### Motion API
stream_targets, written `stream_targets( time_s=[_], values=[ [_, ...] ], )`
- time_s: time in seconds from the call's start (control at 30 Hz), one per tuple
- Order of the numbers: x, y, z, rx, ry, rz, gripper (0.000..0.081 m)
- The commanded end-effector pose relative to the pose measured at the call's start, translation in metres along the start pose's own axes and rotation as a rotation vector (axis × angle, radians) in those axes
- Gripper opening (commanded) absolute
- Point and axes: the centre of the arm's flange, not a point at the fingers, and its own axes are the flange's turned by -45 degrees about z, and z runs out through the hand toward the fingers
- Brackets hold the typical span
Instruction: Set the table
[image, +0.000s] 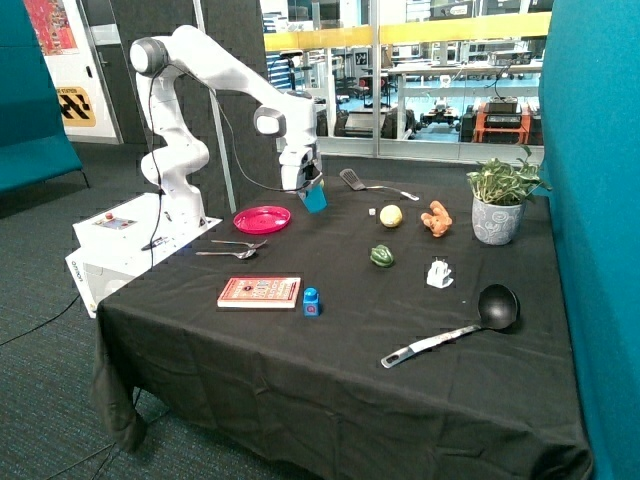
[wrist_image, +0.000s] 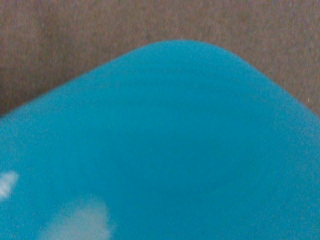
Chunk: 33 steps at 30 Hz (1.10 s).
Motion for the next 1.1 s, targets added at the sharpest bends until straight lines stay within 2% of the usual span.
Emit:
stream_targets(
  time_s=[0.0,0.33,1.07],
  values=[
    [-0.022,-0.004,0.006,0.0006,-0.0016,0.002,0.0000],
    [-0.037,0.007,0.013,0.0006,-0.0016,0.026,0.0000],
    [-0.052,0.036,0.030,0.0006,-0.0017,0.066,0.0000]
  ],
)
